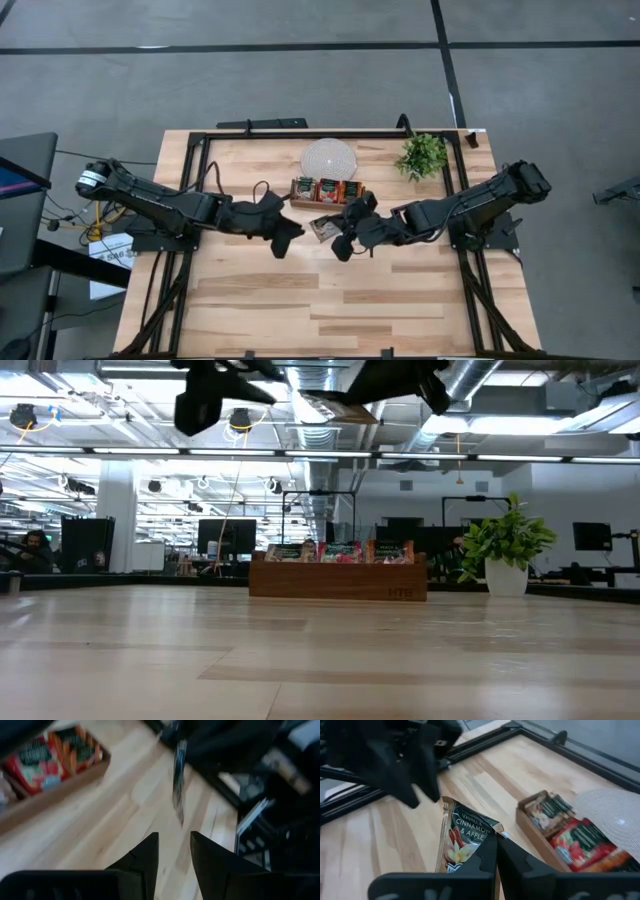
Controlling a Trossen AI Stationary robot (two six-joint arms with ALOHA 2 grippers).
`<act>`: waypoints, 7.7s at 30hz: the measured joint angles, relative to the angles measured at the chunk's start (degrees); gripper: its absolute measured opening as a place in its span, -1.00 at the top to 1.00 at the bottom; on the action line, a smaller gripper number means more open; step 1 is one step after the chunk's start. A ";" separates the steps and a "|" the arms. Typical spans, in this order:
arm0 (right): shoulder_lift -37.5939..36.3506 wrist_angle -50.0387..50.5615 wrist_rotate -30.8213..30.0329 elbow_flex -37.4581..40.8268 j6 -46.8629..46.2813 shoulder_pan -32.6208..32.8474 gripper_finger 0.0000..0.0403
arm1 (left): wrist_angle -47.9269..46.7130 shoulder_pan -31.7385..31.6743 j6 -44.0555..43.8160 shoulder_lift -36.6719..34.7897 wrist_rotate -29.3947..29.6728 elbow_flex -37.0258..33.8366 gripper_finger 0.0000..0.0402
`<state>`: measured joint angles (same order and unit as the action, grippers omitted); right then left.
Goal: Pick & Place Tea
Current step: Put the brown tea bag into the left compartment of the wooden organizer
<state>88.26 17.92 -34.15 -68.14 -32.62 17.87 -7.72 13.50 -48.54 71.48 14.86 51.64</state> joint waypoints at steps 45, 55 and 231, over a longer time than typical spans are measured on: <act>-2.07 -3.81 5.89 -0.09 1.95 -1.98 1.00 | 12.40 -0.48 -1.02 0.52 7.34 0.00 0.49; -2.07 -5.32 7.23 -0.09 2.66 -3.16 1.00 | 11.97 -0.52 0.07 1.38 7.92 0.00 0.49; -2.07 26.64 17.61 -0.04 -16.96 4.87 0.44 | 24.73 -37.90 47.92 12.91 -28.10 -13.42 1.00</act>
<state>86.19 44.56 -16.53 -68.18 -49.58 22.74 17.01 -24.40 -0.62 84.39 -13.23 38.22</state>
